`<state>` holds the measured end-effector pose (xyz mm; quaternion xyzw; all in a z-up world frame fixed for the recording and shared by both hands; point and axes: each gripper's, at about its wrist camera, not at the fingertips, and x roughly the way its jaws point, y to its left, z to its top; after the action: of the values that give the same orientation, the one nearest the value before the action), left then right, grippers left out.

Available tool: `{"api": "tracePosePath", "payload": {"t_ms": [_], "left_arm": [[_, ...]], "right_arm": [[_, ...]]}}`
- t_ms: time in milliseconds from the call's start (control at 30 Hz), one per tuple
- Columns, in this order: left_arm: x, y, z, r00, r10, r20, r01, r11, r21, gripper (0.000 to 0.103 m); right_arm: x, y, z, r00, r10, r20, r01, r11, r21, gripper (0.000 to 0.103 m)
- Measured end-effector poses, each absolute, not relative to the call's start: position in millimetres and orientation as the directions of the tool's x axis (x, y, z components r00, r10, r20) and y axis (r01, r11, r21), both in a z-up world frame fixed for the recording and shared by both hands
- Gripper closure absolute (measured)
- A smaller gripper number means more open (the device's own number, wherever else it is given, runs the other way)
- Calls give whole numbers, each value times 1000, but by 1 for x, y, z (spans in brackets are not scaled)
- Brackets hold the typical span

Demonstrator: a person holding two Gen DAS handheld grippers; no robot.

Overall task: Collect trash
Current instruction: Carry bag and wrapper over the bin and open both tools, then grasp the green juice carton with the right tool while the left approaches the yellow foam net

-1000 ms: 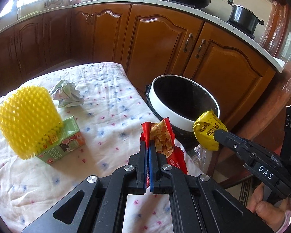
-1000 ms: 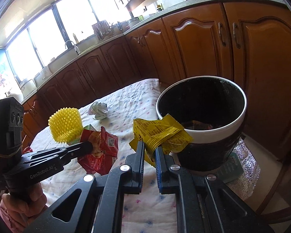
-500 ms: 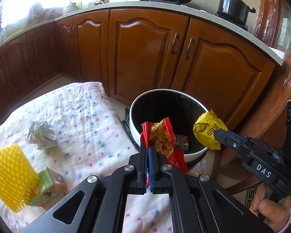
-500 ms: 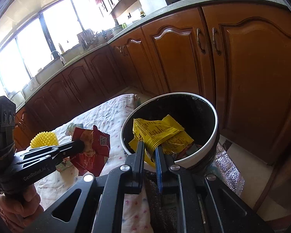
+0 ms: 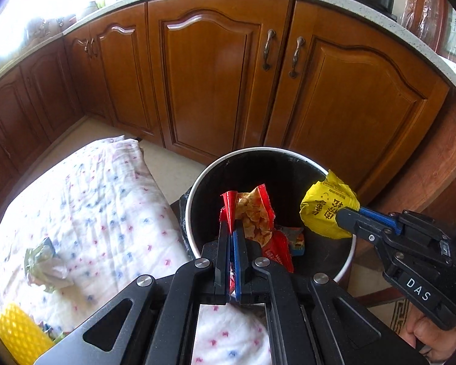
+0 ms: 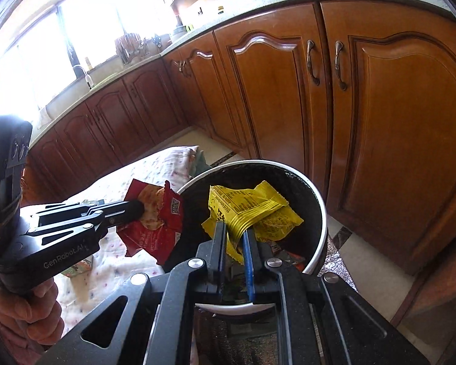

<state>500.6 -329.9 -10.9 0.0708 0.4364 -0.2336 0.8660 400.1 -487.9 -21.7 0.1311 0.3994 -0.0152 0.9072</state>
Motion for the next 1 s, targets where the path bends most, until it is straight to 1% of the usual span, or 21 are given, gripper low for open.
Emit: {"api": "tracePosePath", "payload": {"t_ms": [200, 267, 333, 367, 400, 433, 467, 867, 1000], "left_arm": [[521, -341, -22, 474, -336, -814, 466, 880, -92, 102], [523, -343, -24, 464, -338, -819, 459, 882, -104, 95], [526, -344, -25, 463, -341, -819, 451, 885, -114, 79], [527, -344, -25, 471, -335, -816, 446, 889, -108, 76], [527, -345, -24, 478, -332, -813, 441, 891, -105, 73], [525, -342, -24, 483, -339, -807, 442, 890, -109, 73], [523, -339, -23, 488, -343, -803, 440, 891, -113, 73], [475, -288, -19, 541, -386, -747, 384, 904, -188, 73], [458, -261, -19, 564, -388, -729, 350, 912, -214, 70]], "right_arm": [[414, -490, -32, 642, 82, -762, 130, 968, 214, 92], [417, -492, -35, 634, 87, -769, 132, 967, 218, 88], [417, -495, -38, 626, 99, -774, 132, 964, 230, 86], [417, -496, -39, 626, 101, -773, 134, 963, 234, 85], [417, -496, -39, 627, 99, -772, 136, 963, 234, 78], [415, -497, -38, 630, 97, -771, 137, 963, 233, 73], [414, -498, -38, 634, 96, -767, 139, 962, 235, 73], [377, -485, -24, 711, 140, -689, 132, 936, 327, 72], [368, -470, -20, 728, 163, -666, 113, 929, 352, 72]]}}
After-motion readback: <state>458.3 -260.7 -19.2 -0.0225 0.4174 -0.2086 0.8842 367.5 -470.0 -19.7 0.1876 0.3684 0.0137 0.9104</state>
